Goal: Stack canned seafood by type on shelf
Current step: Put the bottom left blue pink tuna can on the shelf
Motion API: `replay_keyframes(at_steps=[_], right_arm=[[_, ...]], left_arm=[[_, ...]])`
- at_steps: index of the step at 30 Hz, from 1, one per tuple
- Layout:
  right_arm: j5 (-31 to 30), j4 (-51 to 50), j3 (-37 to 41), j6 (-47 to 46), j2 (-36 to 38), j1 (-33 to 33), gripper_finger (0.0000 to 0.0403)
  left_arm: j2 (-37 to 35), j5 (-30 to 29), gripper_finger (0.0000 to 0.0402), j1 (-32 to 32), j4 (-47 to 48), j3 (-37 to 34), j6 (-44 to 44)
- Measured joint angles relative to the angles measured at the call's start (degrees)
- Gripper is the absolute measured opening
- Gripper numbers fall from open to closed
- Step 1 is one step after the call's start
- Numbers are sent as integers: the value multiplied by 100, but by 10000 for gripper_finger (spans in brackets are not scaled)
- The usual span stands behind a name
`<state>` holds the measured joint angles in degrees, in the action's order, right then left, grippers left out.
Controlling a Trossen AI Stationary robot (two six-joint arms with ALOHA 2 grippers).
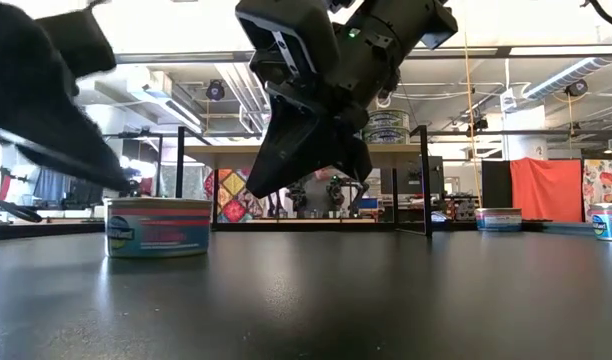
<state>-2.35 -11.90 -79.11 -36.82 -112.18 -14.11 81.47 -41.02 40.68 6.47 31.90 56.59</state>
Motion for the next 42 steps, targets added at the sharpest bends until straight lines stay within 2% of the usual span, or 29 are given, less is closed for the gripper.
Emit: replay_keyframes(at_steps=[6, 10, 13, 24, 32, 35, 38, 42], right_arm=[[-22, 0, 0, 4, 0, -2, 12], [-66, 3, 0, 11, 0, 0, 12], [-68, 5, 0, 37, 0, 11, 12], [-79, 20, 0, 369, 0, 52, 12], [-76, 20, 0, 374, 0, 137, 12], [-78, 22, 0, 380, 0, 177, 12], [-80, 20, 0, 408, 0, 201, 13], [-85, 20, 0, 487, 0, 205, 13]], left_arm=[[-6, 0, 361, 1, 529, 347, -832], [-68, 79, 361, 16, 1061, 483, -734], [-137, 434, 361, 15, 1153, 456, -742], [-250, 1176, 364, -34, 1369, 485, -547], [-339, 1812, 381, 64, 2185, 597, -145], [-473, 1791, 384, 345, 2211, 455, 177], [-634, 1539, 384, 757, 2255, 191, 863], [-765, 616, 384, 1392, 1819, -153, 1411]])
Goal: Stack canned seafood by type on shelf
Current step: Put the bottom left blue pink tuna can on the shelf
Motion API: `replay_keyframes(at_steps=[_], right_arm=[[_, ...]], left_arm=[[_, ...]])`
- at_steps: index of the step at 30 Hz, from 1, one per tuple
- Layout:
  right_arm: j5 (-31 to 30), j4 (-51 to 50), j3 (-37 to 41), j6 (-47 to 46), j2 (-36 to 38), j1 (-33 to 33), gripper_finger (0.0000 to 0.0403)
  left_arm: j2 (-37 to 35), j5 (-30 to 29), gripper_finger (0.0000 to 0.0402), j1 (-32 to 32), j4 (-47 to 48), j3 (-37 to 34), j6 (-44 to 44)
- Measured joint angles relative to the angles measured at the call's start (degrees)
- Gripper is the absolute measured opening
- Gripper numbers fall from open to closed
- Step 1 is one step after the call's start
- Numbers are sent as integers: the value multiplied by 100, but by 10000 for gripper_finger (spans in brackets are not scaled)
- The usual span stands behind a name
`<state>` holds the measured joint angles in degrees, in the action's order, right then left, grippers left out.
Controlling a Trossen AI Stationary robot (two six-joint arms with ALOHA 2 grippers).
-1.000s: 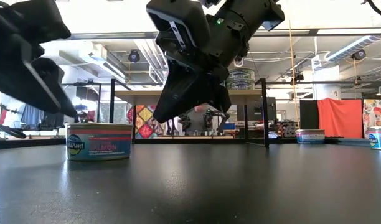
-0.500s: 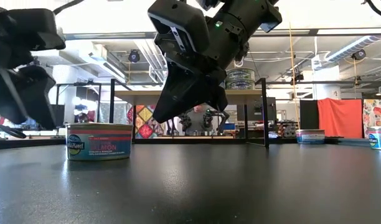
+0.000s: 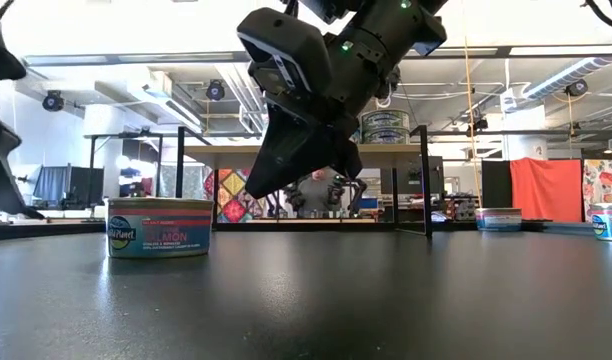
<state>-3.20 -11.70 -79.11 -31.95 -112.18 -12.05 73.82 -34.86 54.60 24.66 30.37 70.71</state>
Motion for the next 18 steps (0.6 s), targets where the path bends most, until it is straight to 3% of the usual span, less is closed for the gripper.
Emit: replay_keyframes(at_steps=[3, 13, 18], right_arm=[[4, 0, 0, 148, 0, 0, 13], [350, -1332, -516, 1591, 11, 32, 13], [509, -1291, -608, 2155, 13, 280, 13]], left_arm=[[111, -486, 384, 219, -533, -220, 212], [103, -803, 384, 252, -1040, -839, 177], [176, -1258, 385, 328, -1889, -1126, -560]])
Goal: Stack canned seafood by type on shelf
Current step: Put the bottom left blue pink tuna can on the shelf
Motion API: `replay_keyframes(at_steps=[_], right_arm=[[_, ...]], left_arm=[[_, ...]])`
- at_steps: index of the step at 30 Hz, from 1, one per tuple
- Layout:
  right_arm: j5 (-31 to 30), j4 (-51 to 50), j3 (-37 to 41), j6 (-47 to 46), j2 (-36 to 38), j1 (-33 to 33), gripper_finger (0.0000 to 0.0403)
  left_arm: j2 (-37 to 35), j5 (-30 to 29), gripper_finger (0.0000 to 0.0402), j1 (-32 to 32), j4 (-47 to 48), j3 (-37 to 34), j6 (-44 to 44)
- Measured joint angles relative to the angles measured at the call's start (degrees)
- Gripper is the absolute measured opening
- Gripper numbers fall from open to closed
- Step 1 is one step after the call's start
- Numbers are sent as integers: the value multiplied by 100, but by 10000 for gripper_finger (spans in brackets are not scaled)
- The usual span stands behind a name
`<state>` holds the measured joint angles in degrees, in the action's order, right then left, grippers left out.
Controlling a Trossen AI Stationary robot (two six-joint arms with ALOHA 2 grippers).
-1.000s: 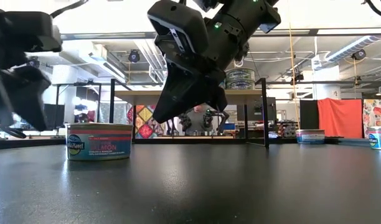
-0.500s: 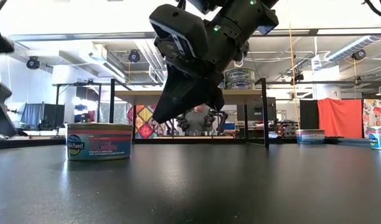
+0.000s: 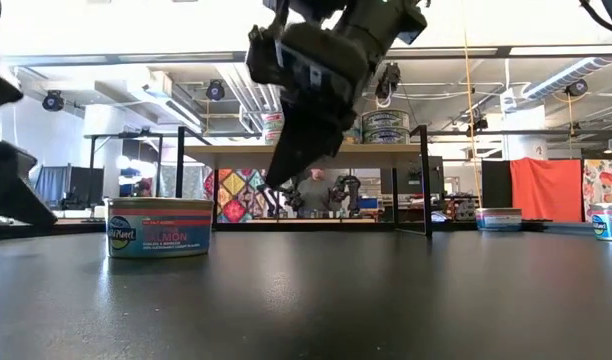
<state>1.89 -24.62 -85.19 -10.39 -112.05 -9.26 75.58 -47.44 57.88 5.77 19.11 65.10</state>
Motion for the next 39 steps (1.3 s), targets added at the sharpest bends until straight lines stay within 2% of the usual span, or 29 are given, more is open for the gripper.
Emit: replay_keyframes(at_steps=[4, 9, 11, 15, 20, 24, 31, 39], right_arm=[[70, -118, 13, 362, -4, 109, 13], [68, -12, 9, 580, -74, 204, 13], [68, -9, 9, 426, -192, 231, 13], [136, 257, -51, 346, -541, 206, 13], [169, -150, -979, 93, -1152, 140, 13], [160, -622, -1824, -83, -1702, 182, 13], [512, -1123, -3296, -392, -2412, 190, 13], [674, -1954, -4376, -532, -2969, 160, 13]], left_arm=[[201, 34, 385, -67, -800, -455, -461], [282, -128, 385, -262, -1336, -771, -248], [355, -301, 385, -386, -1595, -837, -528], [848, -271, 385, -534, -2319, -838, -1210], [1477, -472, 385, -543, -3021, -843, -1299], [1867, -618, 385, -601, -3549, -744, -1852], [2389, -402, 385, -871, -4494, -534, -2315], [2436, -438, 385, -1128, -4586, -431, -2213]])
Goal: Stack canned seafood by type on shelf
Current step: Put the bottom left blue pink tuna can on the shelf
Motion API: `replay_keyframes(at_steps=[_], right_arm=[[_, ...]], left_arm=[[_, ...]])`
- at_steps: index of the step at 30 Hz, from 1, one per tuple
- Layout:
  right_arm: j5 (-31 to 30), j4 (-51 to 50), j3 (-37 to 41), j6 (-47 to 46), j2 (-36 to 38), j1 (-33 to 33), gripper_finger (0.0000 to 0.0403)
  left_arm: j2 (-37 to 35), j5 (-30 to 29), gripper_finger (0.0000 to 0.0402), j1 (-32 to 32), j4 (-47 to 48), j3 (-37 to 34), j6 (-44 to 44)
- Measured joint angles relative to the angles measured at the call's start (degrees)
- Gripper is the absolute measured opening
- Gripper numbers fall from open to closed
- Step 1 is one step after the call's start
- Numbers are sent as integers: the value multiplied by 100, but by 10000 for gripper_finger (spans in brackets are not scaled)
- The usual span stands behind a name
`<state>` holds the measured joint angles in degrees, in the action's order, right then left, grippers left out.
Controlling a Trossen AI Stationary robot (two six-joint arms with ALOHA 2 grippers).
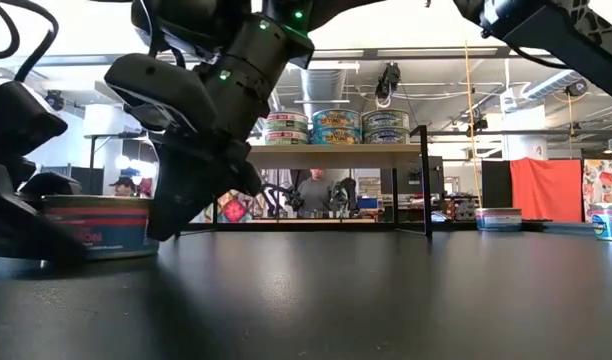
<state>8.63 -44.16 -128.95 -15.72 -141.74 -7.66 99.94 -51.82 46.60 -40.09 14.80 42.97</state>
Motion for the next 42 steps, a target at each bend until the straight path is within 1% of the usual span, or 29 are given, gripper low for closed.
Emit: replay_keyframes(at_steps=[7, 12, 15, 19, 21, 23, 26, 29, 32, 35, 38, 40, 42], right_arm=[[-17, -100, -65, -29, -71, 9, 13], [-91, -633, -380, -50, -96, 29, 13], [-136, -1141, -614, -83, -85, 37, 13], [-152, -1647, -585, -126, 202, 44, 13], [-157, -2101, -571, -127, 321, 33, 13], [-192, -2317, -565, -131, 509, 27, 13], [-570, -2562, -566, -150, 867, 29, 13], [-1103, -2556, -568, -220, 1190, 37, 13], [-1783, -2518, -561, -284, 1494, 39, 13], [-2308, -2466, -561, -212, 1850, 67, 13], [-2413, -2282, -561, -55, 2140, 162, 13], [-2414, -2080, -559, 106, 2301, 270, 13], [-2416, -1665, -559, 392, 2445, 413, 13]], left_arm=[[91, -208, 385, -178, -35, 244, -213], [205, -265, 377, -384, -66, 362, -229], [76, -345, 367, -497, -141, 356, -160], [-331, -569, 363, -579, -156, 343, -120], [-646, -569, 362, -617, 50, 342, -298], [-1092, -415, 362, -691, 316, 337, -674], [-1955, -4, 362, -961, 766, 413, -1248], [-2769, 416, 364, -1502, 1550, 479, -1640], [-3507, 754, 365, -2285, 2261, 582, -2056], [-4062, 1453, 365, -3176, 2830, 764, -2515], [-4371, 2065, 365, -3986, 3168, 1060, -2945], [-4407, 2305, 365, -4476, 3373, 1302, -3185], [-4375, 2490, 366, -4930, 3695, 1532, -3319]])
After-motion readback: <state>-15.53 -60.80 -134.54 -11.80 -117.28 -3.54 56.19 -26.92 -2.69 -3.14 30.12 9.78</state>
